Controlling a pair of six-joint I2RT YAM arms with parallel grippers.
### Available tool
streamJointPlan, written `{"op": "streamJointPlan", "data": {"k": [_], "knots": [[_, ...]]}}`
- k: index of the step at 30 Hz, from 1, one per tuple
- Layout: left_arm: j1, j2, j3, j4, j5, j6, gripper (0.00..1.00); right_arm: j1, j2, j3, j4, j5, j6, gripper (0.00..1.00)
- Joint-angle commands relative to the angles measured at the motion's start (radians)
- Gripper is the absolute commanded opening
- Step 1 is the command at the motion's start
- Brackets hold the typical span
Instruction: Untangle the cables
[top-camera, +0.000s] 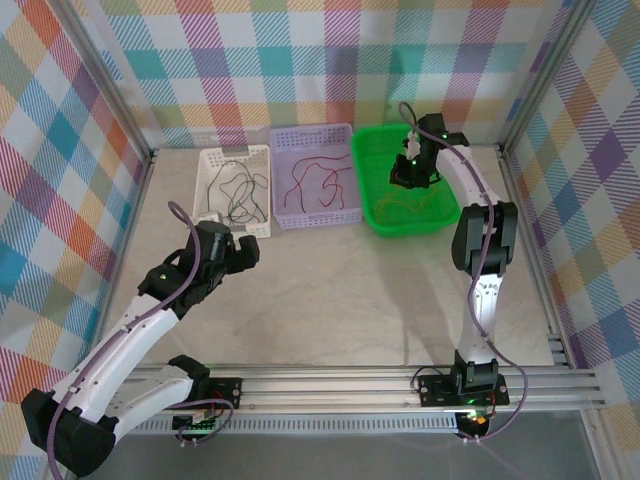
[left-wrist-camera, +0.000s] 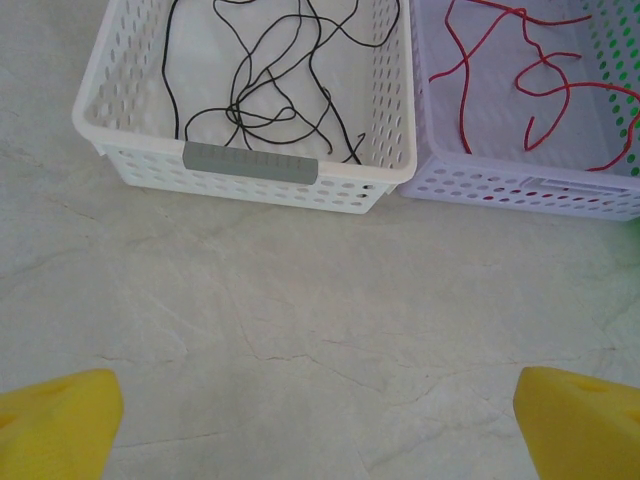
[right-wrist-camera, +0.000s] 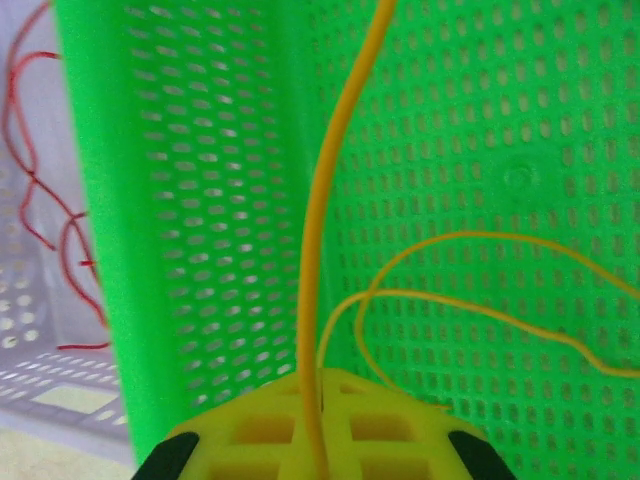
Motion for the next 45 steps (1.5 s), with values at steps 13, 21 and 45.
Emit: {"op": "streamJointPlan", "data": {"k": [13,21,45], "knots": [[-0.009,0.018,-0.005,0.020,-0.010,0.008,1.00,-0.006,0.071,0.006,-0.078,0.094,-0.042,0.00],[-0.008,0.023,-0.005,0.021,-0.010,0.009,1.00,-0.006,0.088,0.033,-0.103,0.098,-0.050,0.00],[-0.008,0.018,-0.001,0.018,-0.009,0.009,1.00,-0.006,0.074,0.086,-0.141,0.096,-0.045,0.29]]}}
